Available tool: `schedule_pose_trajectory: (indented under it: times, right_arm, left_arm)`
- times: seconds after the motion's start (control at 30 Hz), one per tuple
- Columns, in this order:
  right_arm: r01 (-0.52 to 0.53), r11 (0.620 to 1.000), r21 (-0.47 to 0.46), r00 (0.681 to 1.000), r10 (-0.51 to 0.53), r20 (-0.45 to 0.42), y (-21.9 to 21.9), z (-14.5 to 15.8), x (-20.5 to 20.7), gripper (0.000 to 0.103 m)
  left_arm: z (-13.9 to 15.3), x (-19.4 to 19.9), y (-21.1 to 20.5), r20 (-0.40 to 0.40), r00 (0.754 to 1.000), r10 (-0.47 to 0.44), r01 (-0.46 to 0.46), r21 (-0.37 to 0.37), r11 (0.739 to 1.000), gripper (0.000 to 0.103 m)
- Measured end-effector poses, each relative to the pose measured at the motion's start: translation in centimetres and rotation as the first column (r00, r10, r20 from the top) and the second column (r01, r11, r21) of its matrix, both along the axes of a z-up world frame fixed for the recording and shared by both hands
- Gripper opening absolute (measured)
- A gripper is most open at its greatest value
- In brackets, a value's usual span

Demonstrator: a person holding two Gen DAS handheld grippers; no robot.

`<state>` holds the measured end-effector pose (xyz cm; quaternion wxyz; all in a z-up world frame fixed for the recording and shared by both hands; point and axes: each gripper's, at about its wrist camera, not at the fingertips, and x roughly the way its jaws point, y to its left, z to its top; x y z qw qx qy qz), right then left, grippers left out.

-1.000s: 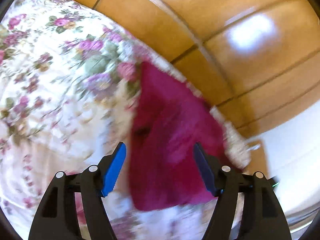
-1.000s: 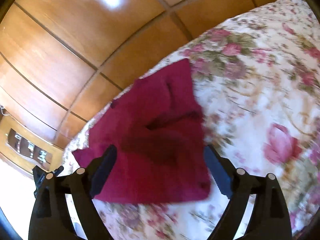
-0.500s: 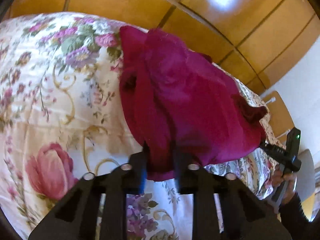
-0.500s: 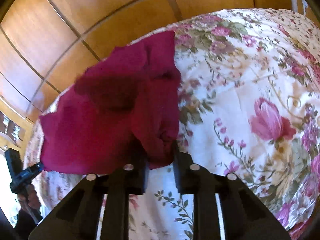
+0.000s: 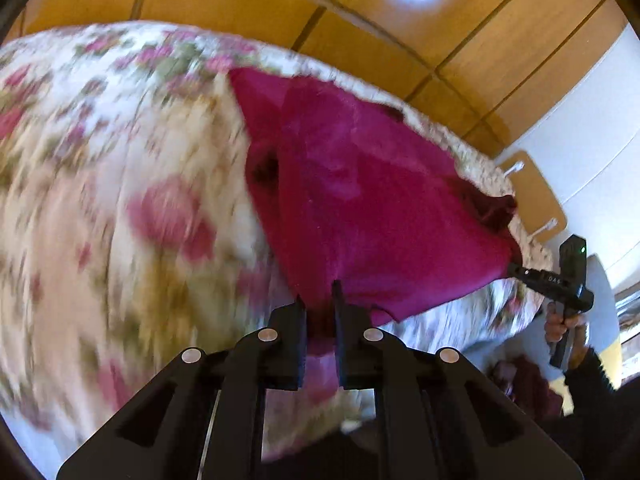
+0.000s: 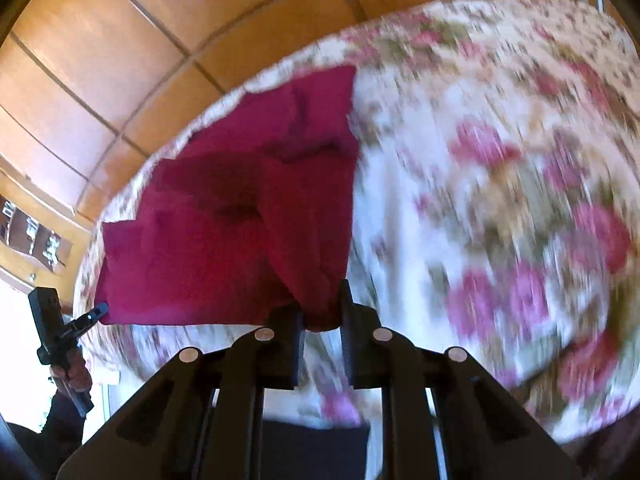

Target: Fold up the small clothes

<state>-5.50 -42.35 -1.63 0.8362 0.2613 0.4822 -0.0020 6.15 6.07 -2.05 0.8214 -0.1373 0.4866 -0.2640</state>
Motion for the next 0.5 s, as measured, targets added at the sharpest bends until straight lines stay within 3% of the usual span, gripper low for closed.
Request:
schedule_pose_trajectory:
  times: [0.1,0.17,0.2,0.23,0.27,0.4,0.43,0.5]
  right_arm:
    - [0.006,1.0,-0.024,0.999,-0.007,-0.043,0.1,-1.0,-1.1,0.015]
    - [-0.001,0.997,-0.082,0.999,-0.002,-0.041,0.4,-0.6,-0.8,0.024]
    - [-0.008,0.99,-0.142,0.999,0.003,-0.035,0.8,0.0,-0.4,0.043]
    - [-0.017,0.979,-0.202,1.0,0.012,-0.024,1.3,0.6,0.0,0.055]
    - [-0.028,0.97,-0.243,1.0,0.025,-0.012,1.6,1.1,0.4,0.055]
    - [-0.144,0.878,-0.456,0.985,0.17,0.016,5.1,2.7,2.7,0.061]
    - [-0.173,0.858,-0.483,0.978,0.207,0.017,5.8,2.7,3.1,0.061]
    - [-0.243,0.82,-0.518,0.957,0.289,0.009,7.6,2.7,4.4,0.061]
  left_arm:
    - [-0.7,-1.4,0.9,-0.032,0.999,0.029,-0.028,0.002,1.0,0.01]
    - [-0.6,-1.5,1.7,-0.037,0.998,0.055,-0.056,-0.026,0.998,0.013]
    - [-0.3,-1.3,2.2,-0.031,0.997,0.072,-0.073,-0.05,0.996,0.018]
    - [0.0,-1.2,2.5,-0.02,0.996,0.086,-0.087,-0.065,0.994,0.031]
    - [0.2,-0.9,2.8,-0.009,0.995,0.103,-0.104,-0.071,0.992,0.04]
    - [1.1,1.4,2.6,0.022,0.994,0.111,-0.108,-0.096,0.989,0.047]
    - [1.3,1.7,2.2,0.027,0.994,0.106,-0.103,-0.101,0.99,0.056]
    - [1.7,2.9,1.3,0.039,0.996,0.078,-0.073,-0.107,0.992,0.058]
